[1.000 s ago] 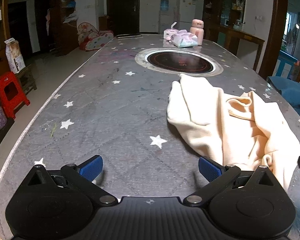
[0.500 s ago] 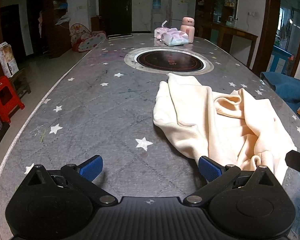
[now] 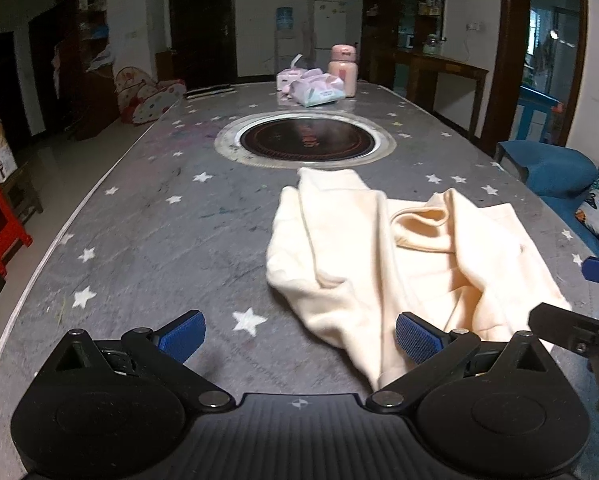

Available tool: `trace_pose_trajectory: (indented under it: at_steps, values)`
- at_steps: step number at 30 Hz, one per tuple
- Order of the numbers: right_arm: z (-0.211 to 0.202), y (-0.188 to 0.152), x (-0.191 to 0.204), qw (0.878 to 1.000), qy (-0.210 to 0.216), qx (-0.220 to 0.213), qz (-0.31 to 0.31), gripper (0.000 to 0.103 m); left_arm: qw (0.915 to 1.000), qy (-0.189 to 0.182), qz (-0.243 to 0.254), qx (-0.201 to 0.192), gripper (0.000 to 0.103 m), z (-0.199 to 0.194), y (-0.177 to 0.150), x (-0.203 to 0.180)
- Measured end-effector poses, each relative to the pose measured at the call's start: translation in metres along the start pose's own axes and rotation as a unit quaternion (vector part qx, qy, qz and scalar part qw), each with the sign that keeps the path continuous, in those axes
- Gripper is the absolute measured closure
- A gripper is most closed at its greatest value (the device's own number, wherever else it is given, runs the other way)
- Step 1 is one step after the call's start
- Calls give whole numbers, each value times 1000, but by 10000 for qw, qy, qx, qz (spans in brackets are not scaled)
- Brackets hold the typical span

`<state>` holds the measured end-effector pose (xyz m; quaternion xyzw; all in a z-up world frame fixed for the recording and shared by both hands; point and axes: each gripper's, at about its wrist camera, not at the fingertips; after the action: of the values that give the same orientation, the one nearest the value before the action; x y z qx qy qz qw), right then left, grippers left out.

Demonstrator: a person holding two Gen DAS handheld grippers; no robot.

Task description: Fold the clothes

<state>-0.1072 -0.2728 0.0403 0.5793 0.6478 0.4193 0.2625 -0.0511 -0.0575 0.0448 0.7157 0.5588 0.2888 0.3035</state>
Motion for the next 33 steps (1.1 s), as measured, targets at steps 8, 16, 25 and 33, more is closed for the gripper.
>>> trace_pose_trajectory:
  at_steps: [8,16,25,33]
  values:
    - [13,12,-4,9999,-99,100,-93,0,9994,-180,269,-96,1,8,16,-13]
    - [30,32,-17,9996,-193,209,-75,3,9983,-412,408,10,9,30,37,-18]
    - [62,51,-31,9986,-187,485,104,14,9967,-542,548,262,23,62,50,-30]
    - [102,66,-38,9969,-143,762,124,34,9955,-593,628,393,54,83,55,-33]
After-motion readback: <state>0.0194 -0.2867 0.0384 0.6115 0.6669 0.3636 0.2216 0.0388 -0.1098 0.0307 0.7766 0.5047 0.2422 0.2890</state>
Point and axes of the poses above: each gripper's, at about its wrist camera, not at the fingertips, and z roughly the way its jaws point, x to its left, y to its top, and after that the axes turned 5 degrees about z, right-handed
